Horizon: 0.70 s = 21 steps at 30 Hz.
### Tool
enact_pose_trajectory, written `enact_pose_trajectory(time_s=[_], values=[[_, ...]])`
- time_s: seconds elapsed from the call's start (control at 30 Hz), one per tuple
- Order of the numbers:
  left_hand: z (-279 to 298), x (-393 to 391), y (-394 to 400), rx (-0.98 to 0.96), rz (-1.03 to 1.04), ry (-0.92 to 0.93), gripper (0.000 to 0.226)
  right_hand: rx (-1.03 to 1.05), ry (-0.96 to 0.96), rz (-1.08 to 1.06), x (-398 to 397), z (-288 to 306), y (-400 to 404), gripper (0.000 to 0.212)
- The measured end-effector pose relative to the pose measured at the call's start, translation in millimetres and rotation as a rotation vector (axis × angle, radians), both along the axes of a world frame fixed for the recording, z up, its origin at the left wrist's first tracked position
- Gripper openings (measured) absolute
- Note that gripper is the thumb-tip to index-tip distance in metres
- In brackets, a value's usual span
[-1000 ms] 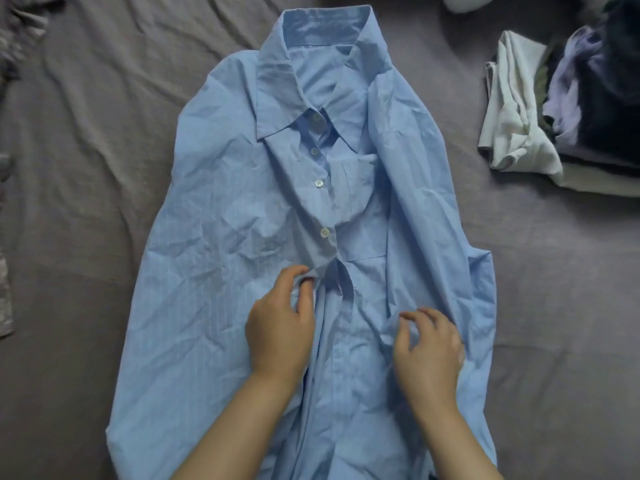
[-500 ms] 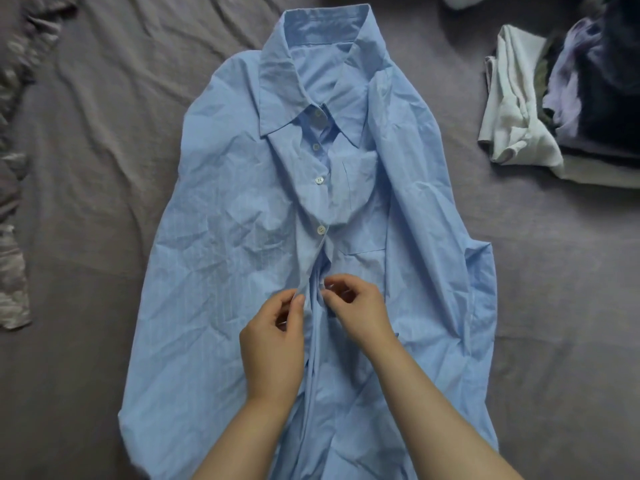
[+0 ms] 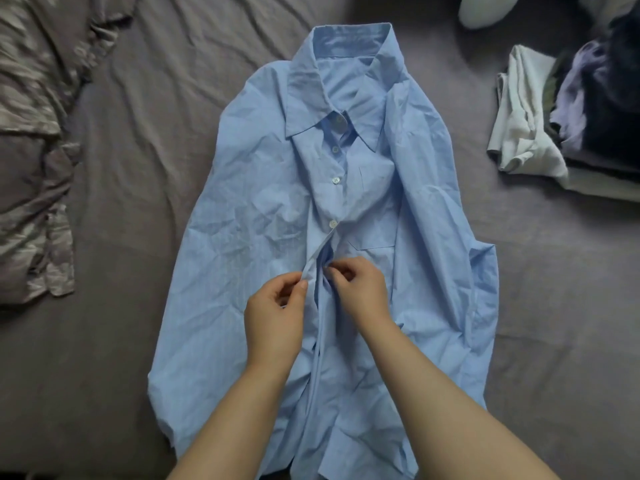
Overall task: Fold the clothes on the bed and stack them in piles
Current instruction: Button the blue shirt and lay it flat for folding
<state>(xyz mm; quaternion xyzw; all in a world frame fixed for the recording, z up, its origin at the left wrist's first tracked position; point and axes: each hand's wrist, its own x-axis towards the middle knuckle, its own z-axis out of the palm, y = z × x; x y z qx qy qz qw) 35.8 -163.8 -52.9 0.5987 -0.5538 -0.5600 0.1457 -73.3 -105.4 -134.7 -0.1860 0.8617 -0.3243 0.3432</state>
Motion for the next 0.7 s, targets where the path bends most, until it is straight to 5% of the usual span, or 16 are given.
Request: enact_pose_trajectory(time_s=[0.2,0.37,0.7], values=[[-7,2,4,0.009,0.011,-0.065,0.008,0.089,0.062,0.186,-4,1,-13,0.008],[-6,-8,10,0.045,-0.010,-0.014,0.006,-0.048,0.444,0.140,11,33,15,0.001],[20,-10,14,0.105,0.010,0.093,0.011,-0.275,-0.385,-0.373,21,100,20,0.005]])
